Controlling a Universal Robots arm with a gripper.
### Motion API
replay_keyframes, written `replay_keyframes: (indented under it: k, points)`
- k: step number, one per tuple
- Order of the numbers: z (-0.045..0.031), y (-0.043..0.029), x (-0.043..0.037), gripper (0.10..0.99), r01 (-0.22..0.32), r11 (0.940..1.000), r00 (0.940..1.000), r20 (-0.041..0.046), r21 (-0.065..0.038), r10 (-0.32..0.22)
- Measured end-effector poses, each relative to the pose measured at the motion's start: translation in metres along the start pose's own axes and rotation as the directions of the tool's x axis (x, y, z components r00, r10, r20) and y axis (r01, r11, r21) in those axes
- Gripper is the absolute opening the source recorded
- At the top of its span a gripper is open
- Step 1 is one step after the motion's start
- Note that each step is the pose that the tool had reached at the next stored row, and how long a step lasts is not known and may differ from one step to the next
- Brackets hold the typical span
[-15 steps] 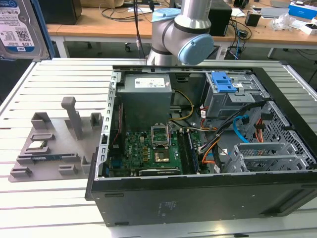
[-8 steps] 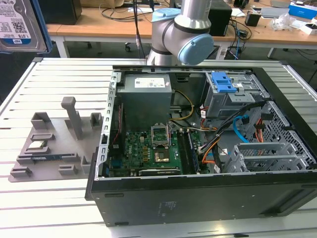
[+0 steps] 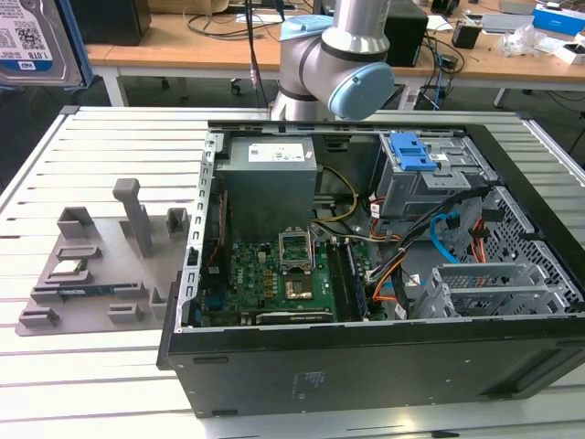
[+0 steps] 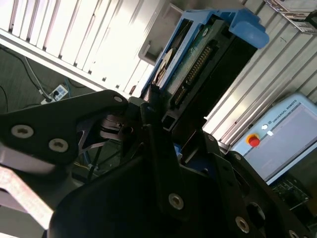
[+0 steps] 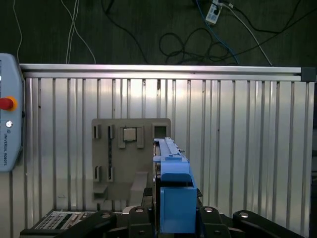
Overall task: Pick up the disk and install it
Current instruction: 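Pick up the disk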
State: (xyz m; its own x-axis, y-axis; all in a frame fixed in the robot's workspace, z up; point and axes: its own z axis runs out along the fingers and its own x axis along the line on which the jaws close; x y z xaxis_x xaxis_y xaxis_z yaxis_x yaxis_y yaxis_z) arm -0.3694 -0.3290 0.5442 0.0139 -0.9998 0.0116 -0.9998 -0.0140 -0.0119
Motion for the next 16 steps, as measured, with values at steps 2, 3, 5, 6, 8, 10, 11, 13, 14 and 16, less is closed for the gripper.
replay_keyframes:
  k: [2,3,5,6,8,10,11,13,14,16]
  points:
    - [-0.0028,0.0,0.0,0.365,0.0,1.0,1.0,0.0,0.0,0.0]
    - [-0.004,0.0,0.0,0.365,0.0,1.0,1.0,0.0,0.0,0.0]
    - [-0.0062,-0.0001,0.0001,0.365,0.0,1.0,1.0,0.0,0.0,0.0]
    - [-0.0082,-0.0001,0.0001,0.365,0.0,1.0,1.0,0.0,0.0,0.0]
    - [-0.0111,-0.0001,0.0001,0.365,0.0,1.0,1.0,0.0,0.0,0.0]
    - [-0.0152,-0.0002,0.0002,0.365,0.0,1.0,1.0,0.0,0.0,0.0]
    - [-0.0167,-0.0002,0.0002,0.365,0.0,1.0,1.0,0.0,0.0,0.0]
    - [-0.0201,-0.0002,0.0002,0.365,0.0,1.0,1.0,0.0,0.0,0.0]
    - [-0.0226,-0.0002,0.0003,0.365,0.0,1.0,1.0,0.0,0.0,0.0]
    - [-0.0288,-0.0003,0.0003,0.365,0.0,1.0,1.0,0.0,0.0,0.0]
